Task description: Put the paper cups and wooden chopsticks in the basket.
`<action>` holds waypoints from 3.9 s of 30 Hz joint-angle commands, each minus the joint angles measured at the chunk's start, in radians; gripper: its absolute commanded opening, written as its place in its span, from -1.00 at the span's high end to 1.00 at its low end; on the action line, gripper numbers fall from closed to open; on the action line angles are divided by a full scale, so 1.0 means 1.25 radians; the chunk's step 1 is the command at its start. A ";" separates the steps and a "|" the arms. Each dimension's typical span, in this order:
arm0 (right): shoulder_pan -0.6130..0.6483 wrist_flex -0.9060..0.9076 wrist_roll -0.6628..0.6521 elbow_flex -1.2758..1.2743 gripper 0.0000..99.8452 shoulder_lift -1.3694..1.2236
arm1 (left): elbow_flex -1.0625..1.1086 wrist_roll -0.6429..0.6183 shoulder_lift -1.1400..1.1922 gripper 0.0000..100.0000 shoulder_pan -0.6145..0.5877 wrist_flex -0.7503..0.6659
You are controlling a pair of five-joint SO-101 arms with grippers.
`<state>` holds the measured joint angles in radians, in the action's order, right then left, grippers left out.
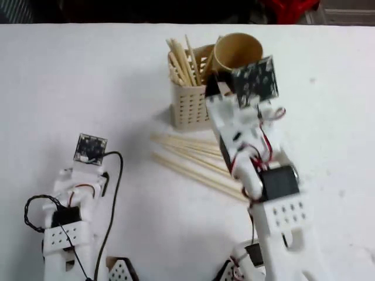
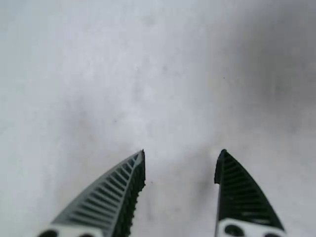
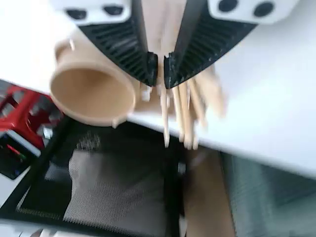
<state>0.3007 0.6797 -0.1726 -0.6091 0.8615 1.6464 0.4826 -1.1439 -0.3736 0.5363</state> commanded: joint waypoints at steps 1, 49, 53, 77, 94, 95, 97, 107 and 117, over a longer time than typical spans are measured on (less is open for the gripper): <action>0.050 0.230 -0.133 0.012 0.89 0.093 | -0.004 -0.004 -0.009 0.53 -0.003 -0.017; 0.212 0.093 -0.409 -0.083 0.84 -0.706 | -0.004 -0.004 -0.009 0.53 -0.003 -0.017; 0.212 0.088 -0.409 -0.090 0.95 -0.697 | -0.004 -0.004 -0.009 0.53 -0.003 -0.017; 0.212 0.174 -0.303 -0.261 0.97 -0.153 | -0.004 -0.004 -0.009 0.53 -0.003 -0.017; 0.217 0.051 -0.466 -0.242 0.63 -0.403 | -0.004 -0.004 -0.009 0.53 -0.003 -0.017; 0.213 0.026 -0.466 -0.225 0.63 -0.449 | -0.004 -0.004 -0.009 0.53 -0.003 -0.017; 0.212 0.014 -0.468 -0.180 0.63 -0.525 | -0.004 -0.004 -0.009 0.53 -0.003 -0.017; 0.212 0.013 -0.466 -0.082 0.69 -0.705 | -0.004 -0.004 -0.009 0.53 -0.003 -0.017; 0.163 0.025 -0.430 -0.075 0.97 -0.660 | -0.004 -0.004 -0.009 0.53 -0.003 -0.017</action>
<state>0.5570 0.6889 -0.7403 -0.7196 -0.0146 1.6464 0.4826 -1.1439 -0.3736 0.5363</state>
